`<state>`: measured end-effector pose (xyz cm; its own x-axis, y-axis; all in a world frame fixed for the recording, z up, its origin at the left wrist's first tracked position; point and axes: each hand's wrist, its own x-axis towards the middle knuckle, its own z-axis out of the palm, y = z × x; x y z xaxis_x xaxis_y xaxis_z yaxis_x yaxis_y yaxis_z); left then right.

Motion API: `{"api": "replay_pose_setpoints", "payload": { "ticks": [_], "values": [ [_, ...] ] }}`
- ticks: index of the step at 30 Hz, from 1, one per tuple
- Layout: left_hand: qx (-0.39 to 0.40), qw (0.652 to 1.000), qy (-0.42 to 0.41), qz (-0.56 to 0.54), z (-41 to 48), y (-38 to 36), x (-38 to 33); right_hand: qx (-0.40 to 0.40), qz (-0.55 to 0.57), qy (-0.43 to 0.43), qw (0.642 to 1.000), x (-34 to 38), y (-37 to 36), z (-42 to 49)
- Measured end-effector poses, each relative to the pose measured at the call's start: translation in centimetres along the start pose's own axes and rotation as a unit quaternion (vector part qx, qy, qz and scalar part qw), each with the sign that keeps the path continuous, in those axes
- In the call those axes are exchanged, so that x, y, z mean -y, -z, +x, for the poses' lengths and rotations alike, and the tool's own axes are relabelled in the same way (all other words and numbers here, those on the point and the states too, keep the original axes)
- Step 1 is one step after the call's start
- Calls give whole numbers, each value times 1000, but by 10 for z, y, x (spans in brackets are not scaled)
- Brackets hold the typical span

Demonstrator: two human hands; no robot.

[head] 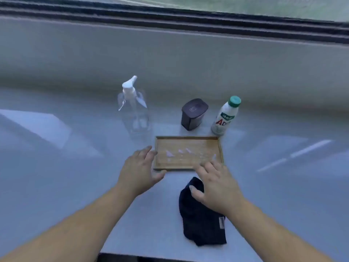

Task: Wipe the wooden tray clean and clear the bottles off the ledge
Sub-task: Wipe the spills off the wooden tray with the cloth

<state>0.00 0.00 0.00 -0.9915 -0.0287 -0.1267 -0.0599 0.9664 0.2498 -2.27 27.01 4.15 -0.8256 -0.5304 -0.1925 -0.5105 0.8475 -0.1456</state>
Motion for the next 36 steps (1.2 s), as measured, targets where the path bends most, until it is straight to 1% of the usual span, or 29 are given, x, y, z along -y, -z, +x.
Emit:
{"api": "replay_pose_setpoints", "payload": {
  "ticks": [1,5,10,11,15,17,19,20,21,22,24,25,26,27,30,32,33,35,36],
  "values": [
    [13,1000,6,-2,-1,-9,3,10,6,6,1000,2,-12,-6],
    [-1,1000,26,-2,-10,-39,8,-9,16,31,999,12,-66,-38],
    [-24,999,40,-17,-2,-59,13,3,-1,16,1000,8,-103,-57],
    [-31,998,44,-20,1,-63,13,3,-2,15,1000,6,-107,-58],
    [-47,996,62,-31,13,-69,16,-38,7,24,999,3,-116,-55],
    [-67,995,61,-33,16,-72,17,-58,14,21,998,4,-114,-51],
    [-85,993,69,-45,19,-75,16,-66,49,3,997,3,-109,-45],
    [-93,991,78,-55,21,-76,14,-67,92,-24,993,4,-105,-42],
    [-96,990,86,-64,24,-77,13,-65,156,-63,984,5,-98,-39],
    [-95,989,91,-68,27,-77,11,-61,235,-108,964,6,-91,-35],
    [-93,989,92,-63,34,-79,11,-67,405,-175,895,5,-76,-26],
    [-94,990,89,-58,35,-81,12,-90,453,-199,864,3,-68,-21],
    [-94,990,87,-54,37,-82,13,-125,471,-218,846,0,-59,-16],
    [-95,990,86,-51,37,-84,14,-161,467,-228,839,-4,-49,-11],
    [-98,991,87,-42,39,-88,16,-243,435,-227,837,-19,-23,13],
    [-96,991,86,-34,39,-90,18,-269,397,-218,850,-35,-13,33],
    [-97,991,85,-33,40,-91,18,-262,380,-211,862,-43,-10,46],
    [-99,991,84,-36,41,-92,20,-222,347,-197,890,-57,-14,72],
    [-99,991,84,-37,41,-93,20,-199,303,-199,911,-60,-20,83]
  ]
}}
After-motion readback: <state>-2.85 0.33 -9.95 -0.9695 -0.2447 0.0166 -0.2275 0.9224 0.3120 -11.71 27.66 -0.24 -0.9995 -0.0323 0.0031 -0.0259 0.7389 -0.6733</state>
